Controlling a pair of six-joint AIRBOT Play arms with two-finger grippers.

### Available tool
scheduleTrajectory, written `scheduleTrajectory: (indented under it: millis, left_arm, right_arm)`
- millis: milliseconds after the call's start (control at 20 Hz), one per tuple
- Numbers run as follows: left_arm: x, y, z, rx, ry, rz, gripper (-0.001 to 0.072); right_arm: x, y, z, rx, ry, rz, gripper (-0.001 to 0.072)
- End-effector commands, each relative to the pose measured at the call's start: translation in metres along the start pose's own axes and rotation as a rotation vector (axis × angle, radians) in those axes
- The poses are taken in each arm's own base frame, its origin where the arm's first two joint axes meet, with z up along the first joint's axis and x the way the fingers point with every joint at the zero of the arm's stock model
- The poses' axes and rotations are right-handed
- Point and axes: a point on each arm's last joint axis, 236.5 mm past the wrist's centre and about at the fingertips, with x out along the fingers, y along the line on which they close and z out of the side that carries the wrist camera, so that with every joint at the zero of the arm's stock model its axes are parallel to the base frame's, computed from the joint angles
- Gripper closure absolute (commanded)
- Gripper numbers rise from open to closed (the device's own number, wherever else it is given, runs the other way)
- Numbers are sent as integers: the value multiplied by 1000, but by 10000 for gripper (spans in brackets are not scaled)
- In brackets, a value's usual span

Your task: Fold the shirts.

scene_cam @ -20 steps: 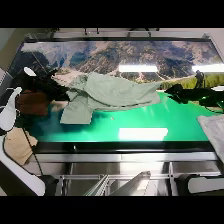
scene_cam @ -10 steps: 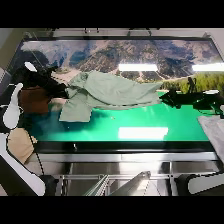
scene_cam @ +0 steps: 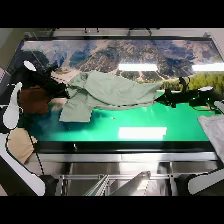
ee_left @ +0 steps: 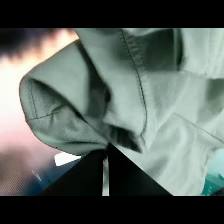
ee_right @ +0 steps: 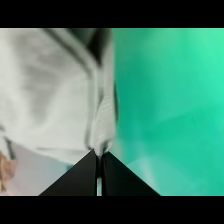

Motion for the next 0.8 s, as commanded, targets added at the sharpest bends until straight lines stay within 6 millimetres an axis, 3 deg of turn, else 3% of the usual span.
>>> scheduleTrajectory:
  millis: [0, 100, 200, 300, 400, 450, 550, 650, 750]
  left_arm:
    - [-24, -16, -17, 14, 40, -33, 686]
    - [-66, -58, -31, 74, 21, -158, 686]
    - [-131, -118, -32, 183, -138, -323, 686]
    - [-218, -197, -54, 440, -369, -506, 686]
    - [-315, -273, -102, 696, -634, -633, 686]
    - [-365, -308, -133, 813, -796, -664, 686]
    - [-445, -351, -187, 951, -1122, -557, 685]
    - [-496, -372, -226, 960, -1383, -293, 683]
    - [-521, -384, -250, 923, -1525, -55, 683]
  right_arm:
    - [-28, 56, -6, -72, 45, 151, 693]
    - [-78, 127, -2, -186, -37, 327, 693]
    - [-151, 213, -3, -337, -194, 524, 692]
    - [-232, 293, -21, -505, -391, 671, 692]
    - [-311, 362, -61, -696, -611, 761, 693]
    - [-341, 385, -79, -762, -718, 764, 692]
    - [-388, 420, -114, -860, -936, 702, 692]
    - [-414, 445, -152, -949, -1109, 616, 692]
    - [-424, 467, -186, -1015, -1214, 576, 692]
